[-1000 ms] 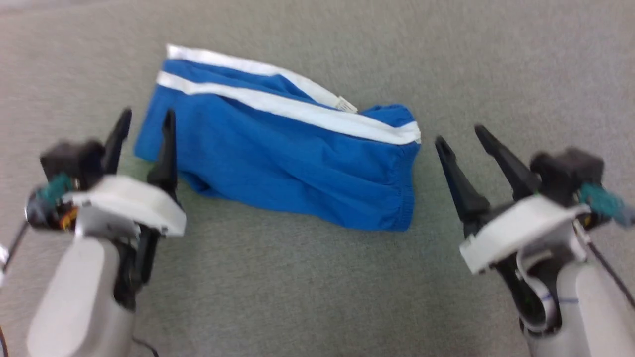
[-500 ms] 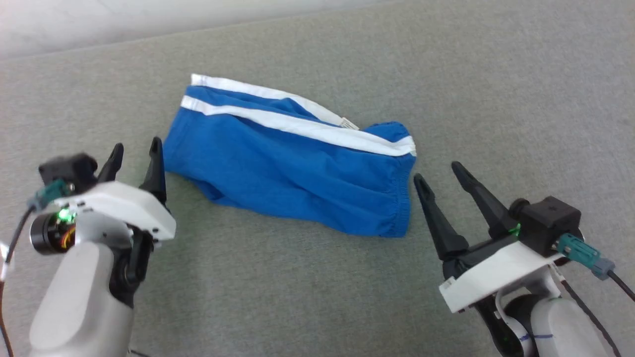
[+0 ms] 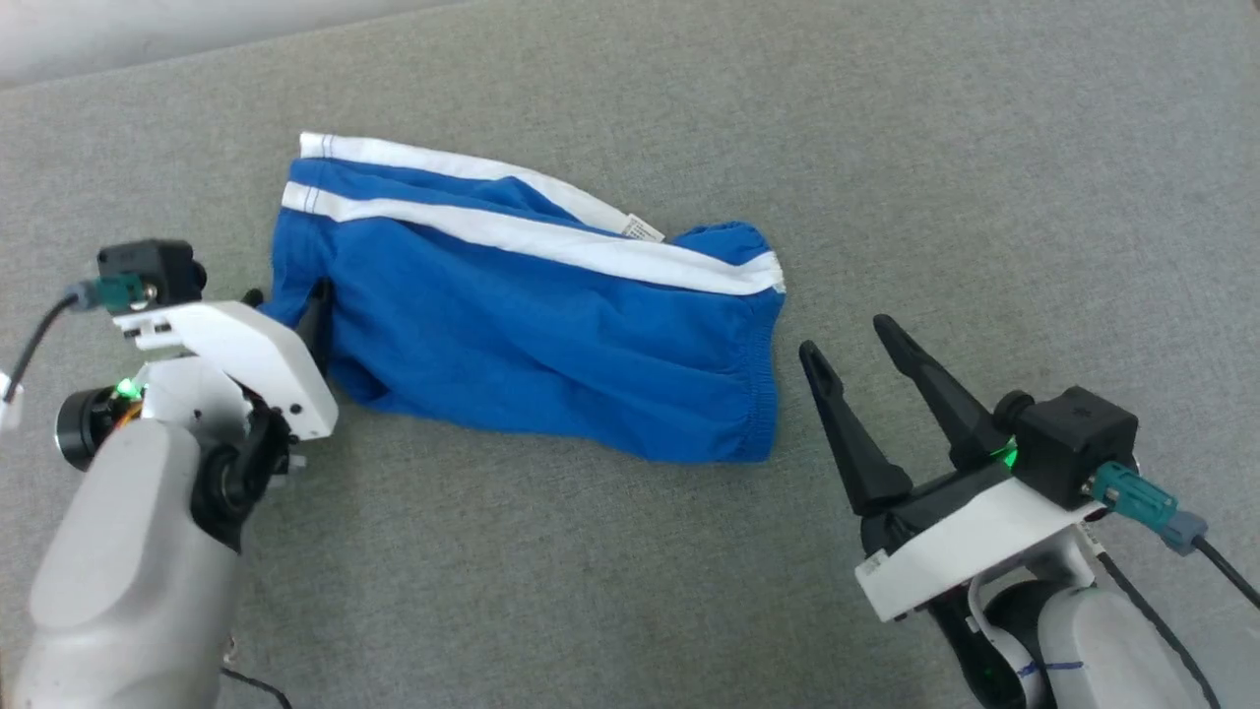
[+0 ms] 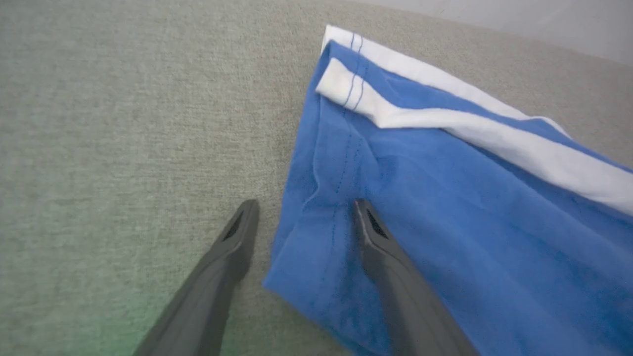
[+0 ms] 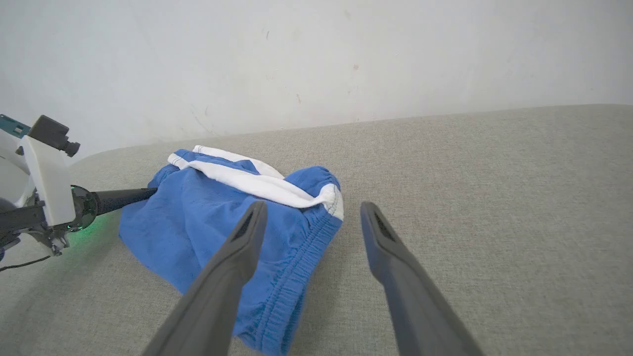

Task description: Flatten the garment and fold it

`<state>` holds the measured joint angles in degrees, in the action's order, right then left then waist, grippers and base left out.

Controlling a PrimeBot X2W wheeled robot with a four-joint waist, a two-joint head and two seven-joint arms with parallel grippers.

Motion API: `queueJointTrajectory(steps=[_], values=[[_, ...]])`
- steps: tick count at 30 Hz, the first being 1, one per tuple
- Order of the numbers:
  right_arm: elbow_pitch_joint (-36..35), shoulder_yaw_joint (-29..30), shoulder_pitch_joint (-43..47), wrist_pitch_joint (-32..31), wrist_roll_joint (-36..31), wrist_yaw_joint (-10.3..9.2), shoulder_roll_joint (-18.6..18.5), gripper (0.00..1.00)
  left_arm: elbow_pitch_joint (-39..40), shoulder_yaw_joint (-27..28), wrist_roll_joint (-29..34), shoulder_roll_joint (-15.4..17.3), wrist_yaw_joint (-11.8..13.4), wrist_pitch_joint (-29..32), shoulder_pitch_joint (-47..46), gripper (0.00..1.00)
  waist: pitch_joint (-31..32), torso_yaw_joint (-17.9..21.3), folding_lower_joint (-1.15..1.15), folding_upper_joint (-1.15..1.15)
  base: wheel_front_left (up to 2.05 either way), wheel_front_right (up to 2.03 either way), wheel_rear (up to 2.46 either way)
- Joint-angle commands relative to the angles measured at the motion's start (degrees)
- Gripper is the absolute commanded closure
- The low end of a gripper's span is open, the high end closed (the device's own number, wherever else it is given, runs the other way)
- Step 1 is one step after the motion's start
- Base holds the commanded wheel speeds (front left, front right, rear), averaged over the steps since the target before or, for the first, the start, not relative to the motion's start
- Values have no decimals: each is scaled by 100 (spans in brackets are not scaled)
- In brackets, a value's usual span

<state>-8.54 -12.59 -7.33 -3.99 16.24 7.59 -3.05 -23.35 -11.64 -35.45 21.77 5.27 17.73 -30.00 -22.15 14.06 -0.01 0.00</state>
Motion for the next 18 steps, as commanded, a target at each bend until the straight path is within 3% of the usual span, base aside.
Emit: queueJointTrajectory(steps=[1,2,6,18], values=[[0,-17,-58,21,25,-10,17,0,-215,-261,-90,-210,-108,355,302,68,7,7,1,0,0,0,0],[1,-28,-52,21,34,-10,17,0,-179,-298,-121,-222,-136,449,323,100,14,3,1,0,0,0,0],[8,-103,-30,-5,49,-10,17,0,10,-401,-184,-216,-183,701,434,100,47,-29,1,0,0,0,0],[488,-90,62,-174,66,-10,17,0,551,-278,-24,-108,-59,89,505,100,-12,-236,1,0,0,0,0]])
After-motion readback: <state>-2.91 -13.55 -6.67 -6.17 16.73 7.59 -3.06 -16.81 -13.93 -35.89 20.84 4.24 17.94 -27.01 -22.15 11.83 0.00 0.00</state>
